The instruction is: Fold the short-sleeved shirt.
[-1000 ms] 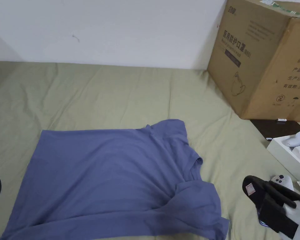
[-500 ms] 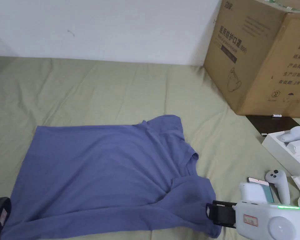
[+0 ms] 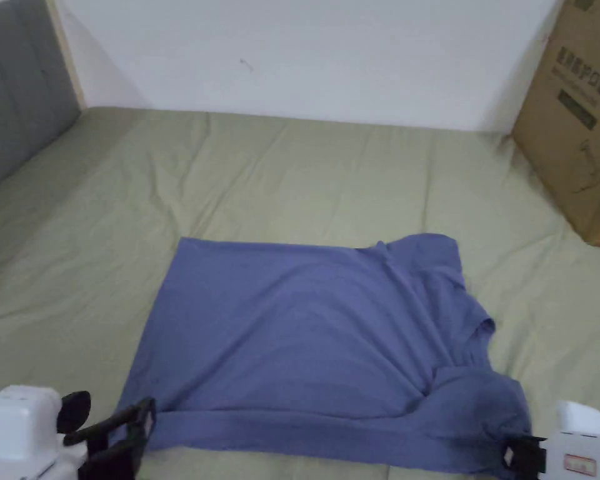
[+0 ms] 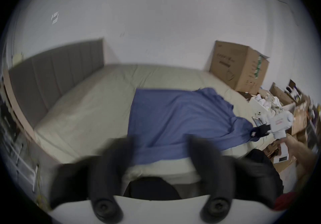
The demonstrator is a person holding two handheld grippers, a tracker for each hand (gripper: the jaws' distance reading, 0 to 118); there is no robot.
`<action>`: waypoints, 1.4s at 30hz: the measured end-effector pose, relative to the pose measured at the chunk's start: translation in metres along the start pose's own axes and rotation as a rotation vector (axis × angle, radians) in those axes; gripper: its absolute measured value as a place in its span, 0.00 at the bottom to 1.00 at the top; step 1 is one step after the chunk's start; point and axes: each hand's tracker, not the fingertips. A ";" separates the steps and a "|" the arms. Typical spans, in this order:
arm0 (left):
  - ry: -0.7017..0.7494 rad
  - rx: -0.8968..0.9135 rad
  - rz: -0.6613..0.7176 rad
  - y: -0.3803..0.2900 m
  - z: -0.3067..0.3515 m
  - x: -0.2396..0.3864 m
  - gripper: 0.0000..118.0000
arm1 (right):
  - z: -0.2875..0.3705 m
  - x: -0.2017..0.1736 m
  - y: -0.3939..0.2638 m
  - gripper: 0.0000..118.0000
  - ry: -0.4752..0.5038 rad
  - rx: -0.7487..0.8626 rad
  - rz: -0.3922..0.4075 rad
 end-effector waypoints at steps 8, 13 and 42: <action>0.200 -0.360 -0.014 -0.032 -0.100 -0.066 0.82 | 0.041 -0.027 -0.003 0.05 0.013 0.047 0.072; 0.116 -0.379 -0.026 -0.035 -0.122 -0.054 0.81 | 0.051 -0.033 -0.006 0.05 0.022 0.052 0.071; 0.185 -0.348 -0.141 0.072 -0.240 -0.034 0.06 | -0.031 -0.056 0.128 0.05 -0.037 -0.026 0.152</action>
